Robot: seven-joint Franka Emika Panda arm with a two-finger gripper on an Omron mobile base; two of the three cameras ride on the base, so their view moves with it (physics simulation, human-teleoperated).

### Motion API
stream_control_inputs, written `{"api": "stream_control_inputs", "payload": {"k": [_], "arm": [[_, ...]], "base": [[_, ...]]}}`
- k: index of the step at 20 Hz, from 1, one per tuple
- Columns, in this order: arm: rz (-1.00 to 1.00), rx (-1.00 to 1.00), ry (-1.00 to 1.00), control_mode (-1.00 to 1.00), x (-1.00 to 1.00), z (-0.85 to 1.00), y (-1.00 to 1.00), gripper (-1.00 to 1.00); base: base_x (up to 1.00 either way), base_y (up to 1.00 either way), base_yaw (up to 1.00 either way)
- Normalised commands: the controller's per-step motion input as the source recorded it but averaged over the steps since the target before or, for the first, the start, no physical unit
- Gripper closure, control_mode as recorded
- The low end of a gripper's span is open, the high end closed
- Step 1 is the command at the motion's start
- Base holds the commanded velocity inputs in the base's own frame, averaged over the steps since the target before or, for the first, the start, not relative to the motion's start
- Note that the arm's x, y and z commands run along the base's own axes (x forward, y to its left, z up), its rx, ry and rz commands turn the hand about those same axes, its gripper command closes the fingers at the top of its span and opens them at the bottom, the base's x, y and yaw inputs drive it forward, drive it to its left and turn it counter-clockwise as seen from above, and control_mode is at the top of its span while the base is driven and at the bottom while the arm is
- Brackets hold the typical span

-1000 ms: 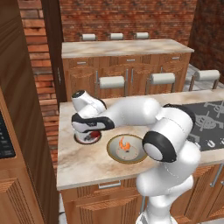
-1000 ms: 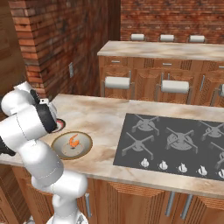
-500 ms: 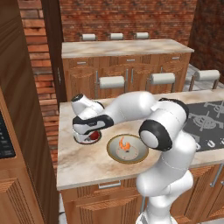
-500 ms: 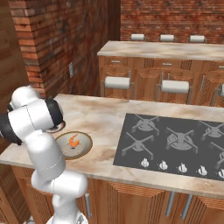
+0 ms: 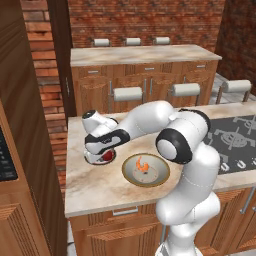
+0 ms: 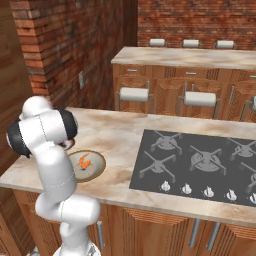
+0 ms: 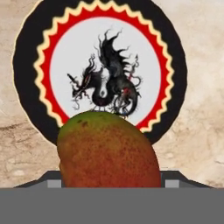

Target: Remove the mango from the bowl and place it on the small plate. Then place the bowl with only the shrimp in the microwave, close the door, and press the start button to microwave the shrimp.

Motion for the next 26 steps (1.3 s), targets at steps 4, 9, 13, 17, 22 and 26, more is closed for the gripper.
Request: {"api": "stream_control_inputs", "payload": {"k": [4, 9, 13, 17, 22, 26], "arm": [[0.00, 0.00, 0.00, -1.00, 0.35, -0.19, 0.00, 1.00], [0.00, 0.00, 0.00, -1.00, 0.28, -0.15, 0.06, 1.00], [0.00, 0.01, 0.00, -1.00, 0.12, -0.10, 0.00, 1.00], [0.00, 0.02, 0.00, -1.00, 0.11, -0.06, 0.00, 1.00], [0.00, 0.00, 0.00, -1.00, 0.08, -0.06, 0.11, -1.00], [0.00, 0.00, 0.00, -1.00, 0.01, 0.00, 0.01, -1.00]], "base": [[0.00, 0.00, 0.00], [0.00, 0.00, 0.00], [0.00, 0.00, 0.00], [0.00, 0.00, 0.00], [0.00, 0.00, 0.00], [0.00, 0.00, 0.00]]}}
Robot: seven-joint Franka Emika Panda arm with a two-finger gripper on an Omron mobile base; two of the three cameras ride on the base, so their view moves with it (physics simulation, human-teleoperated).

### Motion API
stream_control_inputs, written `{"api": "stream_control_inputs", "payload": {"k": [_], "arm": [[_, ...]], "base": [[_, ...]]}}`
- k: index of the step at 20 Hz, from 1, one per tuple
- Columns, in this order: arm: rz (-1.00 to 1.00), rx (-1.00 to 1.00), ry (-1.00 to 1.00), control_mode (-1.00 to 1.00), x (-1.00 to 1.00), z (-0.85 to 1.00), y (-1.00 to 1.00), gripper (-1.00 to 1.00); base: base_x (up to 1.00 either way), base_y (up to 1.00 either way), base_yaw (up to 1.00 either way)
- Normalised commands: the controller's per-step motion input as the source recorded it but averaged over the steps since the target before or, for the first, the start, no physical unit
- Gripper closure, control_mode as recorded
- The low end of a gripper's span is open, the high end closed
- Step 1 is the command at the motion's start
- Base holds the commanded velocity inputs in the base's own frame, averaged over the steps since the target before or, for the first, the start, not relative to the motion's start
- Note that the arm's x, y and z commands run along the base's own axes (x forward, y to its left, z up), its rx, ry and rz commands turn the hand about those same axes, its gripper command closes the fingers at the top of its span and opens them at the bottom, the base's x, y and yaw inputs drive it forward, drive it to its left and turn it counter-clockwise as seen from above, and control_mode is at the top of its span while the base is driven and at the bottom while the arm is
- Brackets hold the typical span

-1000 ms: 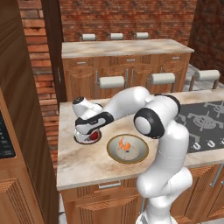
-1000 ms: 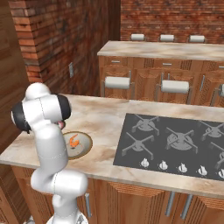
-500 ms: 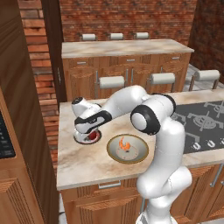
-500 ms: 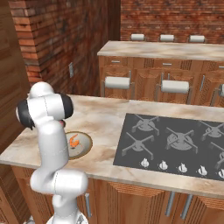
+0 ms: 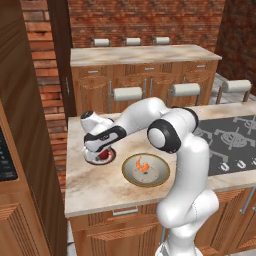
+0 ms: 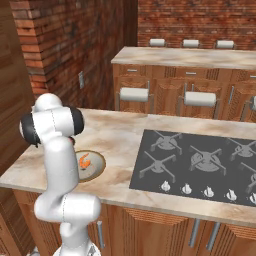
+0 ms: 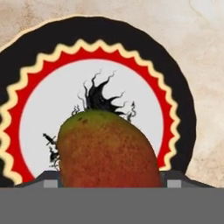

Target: Remove the mango from the bowl and place it on the small plate. Then place the bowl with only the shrimp in the microwave, close the door, and press the start button to microwave the shrimp.

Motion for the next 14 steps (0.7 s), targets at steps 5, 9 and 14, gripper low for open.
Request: {"api": "stream_control_inputs", "payload": {"k": [5, 9, 14], "arm": [[0.00, 0.05, 0.00, -1.00, -0.05, 0.09, -0.05, -1.00], [0.00, 0.05, -0.07, -1.00, -0.36, 0.51, -0.25, -1.00], [0.00, 0.05, -0.07, -1.00, -0.48, 0.65, -0.44, -1.00]], "base": [[0.00, 0.00, 0.00], [0.00, 0.00, 0.00], [0.00, 0.00, 0.00]]}}
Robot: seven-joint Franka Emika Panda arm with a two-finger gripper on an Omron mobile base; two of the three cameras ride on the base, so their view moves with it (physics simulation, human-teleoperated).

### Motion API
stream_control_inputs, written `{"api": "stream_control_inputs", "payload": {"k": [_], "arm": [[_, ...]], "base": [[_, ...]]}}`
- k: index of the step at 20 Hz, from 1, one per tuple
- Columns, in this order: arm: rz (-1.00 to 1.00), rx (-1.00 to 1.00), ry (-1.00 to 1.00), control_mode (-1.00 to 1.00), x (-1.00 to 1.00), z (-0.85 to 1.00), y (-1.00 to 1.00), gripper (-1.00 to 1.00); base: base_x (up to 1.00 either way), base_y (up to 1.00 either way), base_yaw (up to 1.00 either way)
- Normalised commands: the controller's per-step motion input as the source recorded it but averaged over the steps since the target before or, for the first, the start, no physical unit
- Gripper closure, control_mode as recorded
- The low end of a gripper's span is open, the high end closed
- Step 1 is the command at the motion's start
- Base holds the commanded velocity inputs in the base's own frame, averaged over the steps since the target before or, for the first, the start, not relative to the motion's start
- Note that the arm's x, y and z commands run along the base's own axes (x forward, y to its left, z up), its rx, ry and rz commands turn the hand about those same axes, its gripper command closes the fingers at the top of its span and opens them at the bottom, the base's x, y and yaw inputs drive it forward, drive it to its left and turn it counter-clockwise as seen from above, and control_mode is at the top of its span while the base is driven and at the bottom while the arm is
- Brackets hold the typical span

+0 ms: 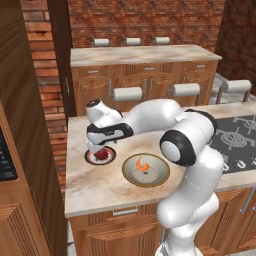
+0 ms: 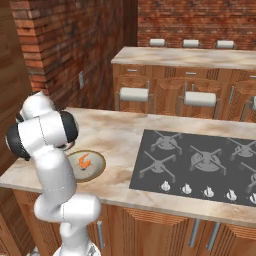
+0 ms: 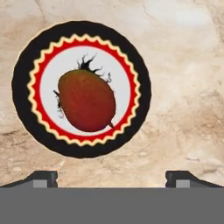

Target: Remove the mango from the bowl and place it on the small plate. Then place the bowl with only the shrimp in the microwave, close the door, and press the start button to microwave the shrimp.

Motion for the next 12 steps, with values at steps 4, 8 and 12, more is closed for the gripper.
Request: {"api": "stream_control_inputs", "payload": {"k": [4, 8, 12], "arm": [[0.00, 0.12, -0.09, -1.00, -0.69, 0.49, -0.63, -1.00], [-0.03, 0.26, -0.07, -1.00, -0.83, 0.08, -0.89, -1.00], [-0.04, 0.34, -0.07, -1.00, -0.83, 0.00, -1.00, -1.00]], "base": [[0.00, 0.00, 0.00], [0.00, 0.00, 0.00], [0.00, 0.00, 0.00]]}}
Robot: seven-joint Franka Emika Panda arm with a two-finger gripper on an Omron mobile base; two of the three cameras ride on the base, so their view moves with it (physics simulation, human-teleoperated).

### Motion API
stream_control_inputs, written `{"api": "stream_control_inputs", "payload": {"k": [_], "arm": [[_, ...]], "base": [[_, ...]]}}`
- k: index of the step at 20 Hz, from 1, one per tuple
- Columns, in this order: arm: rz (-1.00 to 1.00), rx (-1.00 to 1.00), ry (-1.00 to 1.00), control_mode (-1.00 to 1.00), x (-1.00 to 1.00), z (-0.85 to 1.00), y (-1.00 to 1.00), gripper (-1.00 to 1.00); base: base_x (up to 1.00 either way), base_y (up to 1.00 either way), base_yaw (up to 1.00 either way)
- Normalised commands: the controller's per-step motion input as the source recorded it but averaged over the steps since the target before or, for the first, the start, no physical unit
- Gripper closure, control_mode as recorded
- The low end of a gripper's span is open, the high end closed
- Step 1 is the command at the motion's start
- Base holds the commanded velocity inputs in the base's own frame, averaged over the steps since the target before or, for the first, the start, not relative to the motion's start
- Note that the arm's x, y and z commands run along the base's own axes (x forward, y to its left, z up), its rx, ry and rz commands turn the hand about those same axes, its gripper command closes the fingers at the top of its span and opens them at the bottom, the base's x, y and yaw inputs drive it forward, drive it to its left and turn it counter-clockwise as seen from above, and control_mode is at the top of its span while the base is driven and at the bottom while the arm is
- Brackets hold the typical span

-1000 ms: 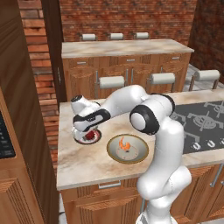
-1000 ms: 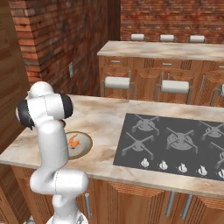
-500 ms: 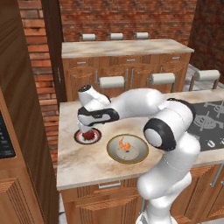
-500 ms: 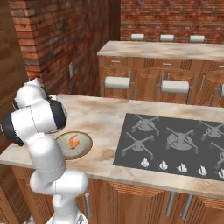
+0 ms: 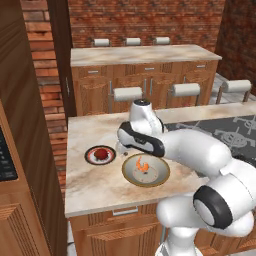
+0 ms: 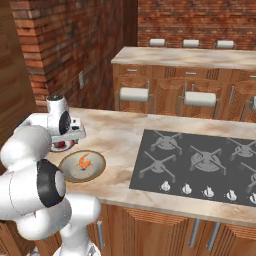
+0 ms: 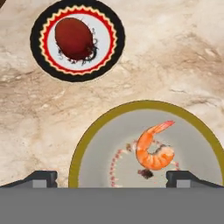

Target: Remove the mango from the bowl and place it on the small plate. Then place the bowl with only the shrimp in the microwave, close the door, and press the start button to microwave the shrimp.

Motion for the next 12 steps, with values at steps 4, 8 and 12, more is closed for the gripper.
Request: {"api": "stream_control_inputs", "payload": {"k": [4, 8, 12], "arm": [[-0.09, 0.38, -0.13, -1.00, -0.94, 0.01, -1.00, -1.00], [-0.12, 0.31, 0.00, -1.00, -0.52, 0.21, -1.00, -1.00], [-0.13, 0.28, 0.08, -1.00, -0.27, 0.07, -1.00, -1.00]], "base": [[0.00, 0.00, 0.00], [0.00, 0.00, 0.00], [0.00, 0.00, 0.00]]}}
